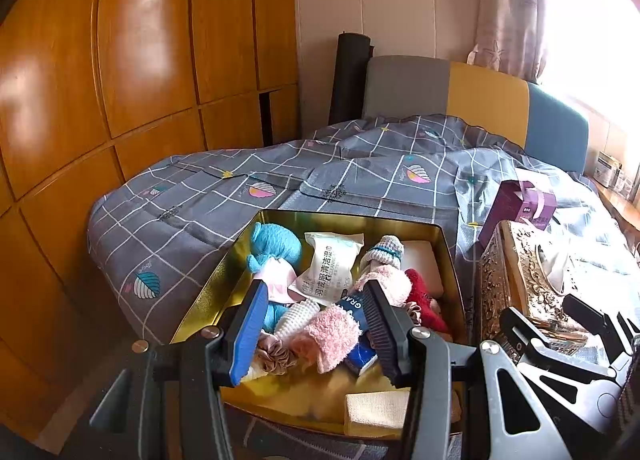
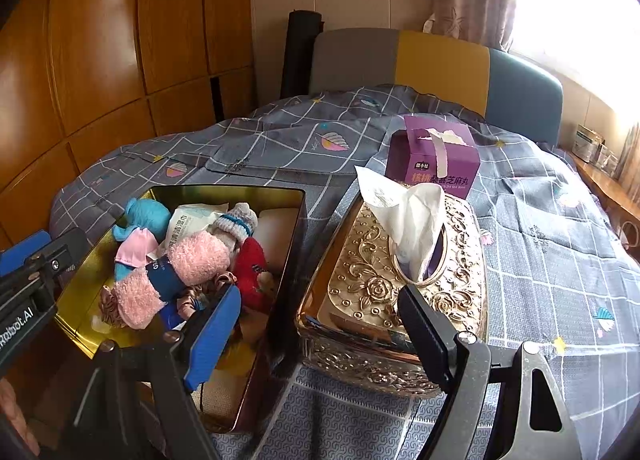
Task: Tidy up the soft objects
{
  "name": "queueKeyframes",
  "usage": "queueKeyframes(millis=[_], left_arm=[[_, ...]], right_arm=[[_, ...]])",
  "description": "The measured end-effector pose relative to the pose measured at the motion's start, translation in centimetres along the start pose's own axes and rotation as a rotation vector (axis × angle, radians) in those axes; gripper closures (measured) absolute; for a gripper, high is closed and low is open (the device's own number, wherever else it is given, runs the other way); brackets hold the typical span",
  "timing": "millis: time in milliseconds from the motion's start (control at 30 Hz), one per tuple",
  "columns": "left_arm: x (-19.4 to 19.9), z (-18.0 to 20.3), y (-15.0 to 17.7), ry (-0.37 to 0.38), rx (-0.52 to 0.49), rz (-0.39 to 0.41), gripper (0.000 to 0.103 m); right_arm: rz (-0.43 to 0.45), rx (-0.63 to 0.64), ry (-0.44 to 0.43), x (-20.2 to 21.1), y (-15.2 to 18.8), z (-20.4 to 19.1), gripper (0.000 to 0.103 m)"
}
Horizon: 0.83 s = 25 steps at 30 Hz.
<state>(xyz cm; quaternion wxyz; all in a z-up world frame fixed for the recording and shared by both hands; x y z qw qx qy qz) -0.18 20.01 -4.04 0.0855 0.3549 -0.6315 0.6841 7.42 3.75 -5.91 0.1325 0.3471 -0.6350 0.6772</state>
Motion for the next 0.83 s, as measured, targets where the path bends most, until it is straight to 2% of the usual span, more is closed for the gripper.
queueKeyframes(millis=[467, 633, 833], left_arm=[[0.5, 0.4, 0.0, 0.006, -0.046, 0.017, 0.054], [0.9, -0.1, -0.1, 0.025, -0.014, 0.049, 0.054], [0.8, -0.2, -0.2, 0.049, -0.012, 0.048, 0.054]], right_arm=[[0.001, 0.003, 0.004, 0.0, 0.1, 0.0, 0.022], [0.002, 0.006, 0.006, 0.0, 0.1, 0.0, 0.022], [0.026, 0.006, 0.007, 0.4, -0.1, 0.1, 0.022]])
Point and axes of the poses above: each gripper's, at about its wrist camera, not at the fingertips, and x roughly against the way its jaws point, z to its right, y to its underside, the point moved 5 cm from there along -x, roughly the way its jaws point, and after that the axes turned 4 degrees about -x, right-handed, at the moved point
